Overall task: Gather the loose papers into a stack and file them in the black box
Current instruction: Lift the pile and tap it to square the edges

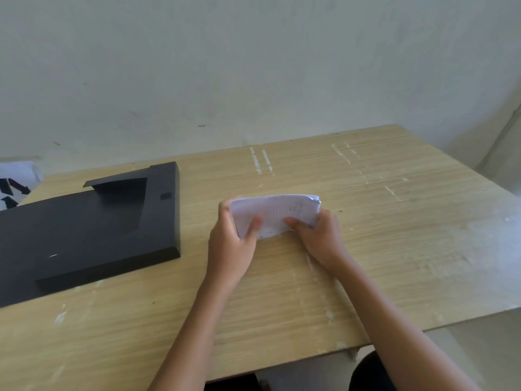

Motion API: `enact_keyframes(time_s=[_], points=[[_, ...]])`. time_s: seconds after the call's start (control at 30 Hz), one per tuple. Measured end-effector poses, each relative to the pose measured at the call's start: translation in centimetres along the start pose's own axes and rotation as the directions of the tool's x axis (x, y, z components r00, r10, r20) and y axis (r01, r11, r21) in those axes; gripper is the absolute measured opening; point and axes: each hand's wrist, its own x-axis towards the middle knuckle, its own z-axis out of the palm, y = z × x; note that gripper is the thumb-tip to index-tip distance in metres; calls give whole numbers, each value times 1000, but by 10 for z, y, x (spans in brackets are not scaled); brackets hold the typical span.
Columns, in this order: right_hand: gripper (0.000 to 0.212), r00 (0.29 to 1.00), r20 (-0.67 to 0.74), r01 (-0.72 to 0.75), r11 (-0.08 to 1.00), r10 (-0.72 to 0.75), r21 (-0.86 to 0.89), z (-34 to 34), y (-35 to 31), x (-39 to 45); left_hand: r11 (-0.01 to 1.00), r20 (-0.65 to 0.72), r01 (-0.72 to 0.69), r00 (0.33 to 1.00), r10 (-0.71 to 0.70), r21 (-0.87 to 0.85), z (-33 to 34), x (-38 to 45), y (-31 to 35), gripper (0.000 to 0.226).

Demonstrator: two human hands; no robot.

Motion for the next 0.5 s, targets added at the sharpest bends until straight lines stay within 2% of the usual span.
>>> enact_keyframes(time_s=[0.07,0.1,0.17,0.23,0.3,0.43,0.5], points=[[12,1000,27,11,999,-12,50,-2,3,1,964,-73,-240,966,249,119,-10,0,16,65],[10,999,37,10,997,-13,80,-2,4,0,901,-76,-371,915,395,223,-12,2,26,64],[3,998,63,17,992,-25,125,-3,4,0,738,57,-548,816,576,394,-7,5,42,63],[9,994,94,44,989,-57,141,-4,5,-1,636,220,-601,787,577,484,7,5,47,65],[7,985,144,64,982,-90,176,-6,6,-1,573,303,-596,794,528,563,18,5,43,67],[11,982,127,113,977,-137,179,-8,5,-2,533,260,-590,781,568,606,23,11,40,59],[24,983,113,125,978,-145,166,-7,4,-1,504,258,-591,771,582,630,26,12,39,56]])
